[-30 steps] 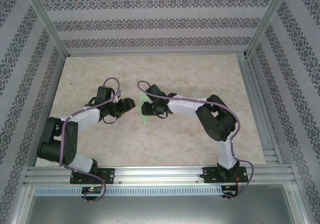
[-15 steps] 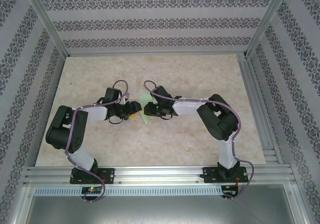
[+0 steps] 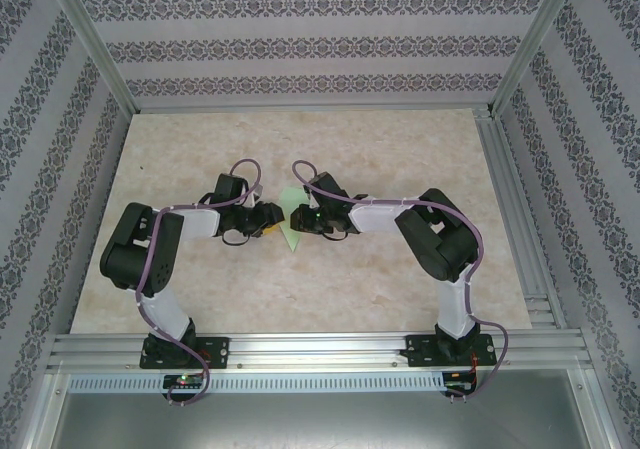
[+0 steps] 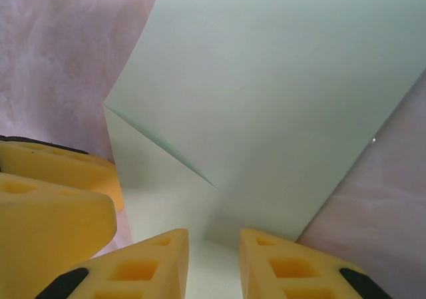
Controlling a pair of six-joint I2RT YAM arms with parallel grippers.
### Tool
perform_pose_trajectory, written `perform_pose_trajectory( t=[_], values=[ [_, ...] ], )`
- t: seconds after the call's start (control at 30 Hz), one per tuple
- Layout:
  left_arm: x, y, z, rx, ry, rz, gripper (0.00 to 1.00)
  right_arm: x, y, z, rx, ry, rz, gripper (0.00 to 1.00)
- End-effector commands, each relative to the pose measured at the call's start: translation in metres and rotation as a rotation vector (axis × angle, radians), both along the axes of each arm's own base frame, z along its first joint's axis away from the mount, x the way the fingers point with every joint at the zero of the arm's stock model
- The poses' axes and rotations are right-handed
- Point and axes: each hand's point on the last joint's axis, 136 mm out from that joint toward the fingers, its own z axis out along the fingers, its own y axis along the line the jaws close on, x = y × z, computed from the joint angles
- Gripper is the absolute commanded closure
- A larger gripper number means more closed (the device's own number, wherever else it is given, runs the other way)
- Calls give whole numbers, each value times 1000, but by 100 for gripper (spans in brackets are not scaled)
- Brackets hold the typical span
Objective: Fold a paper plane with a square sheet of paper (pick it up from the middle)
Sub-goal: Fold the wing for the fifth time at the center of the table.
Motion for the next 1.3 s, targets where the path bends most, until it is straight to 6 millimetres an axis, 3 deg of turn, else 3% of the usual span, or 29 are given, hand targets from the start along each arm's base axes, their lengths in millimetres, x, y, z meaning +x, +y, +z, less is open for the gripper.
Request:
perform_pose_trajectory(
  t=[0.0, 0.33, 0.57, 0.87, 1.07, 1.27],
  values=[
    [11, -4, 7, 9, -53, -12, 60, -1, -7, 1, 8, 8, -12, 73],
    [18, -11, 9, -32, -62, -24, 75, 0, -8, 5, 22, -2, -11, 74],
    [19, -13, 11, -54, -72, -21, 90, 7, -11, 25, 47, -73, 4, 71],
    [8, -7, 22, 83, -95, 46, 96, 14, -45, 75, -47, -341, 4, 46],
    [-5, -11, 32, 203, -133, 127, 96, 6, -70, 87, -117, -500, 14, 31],
    [-12, -22, 35, 227, -147, 204, 96, -9, -78, 84, -161, -604, 85, 28]
  ],
)
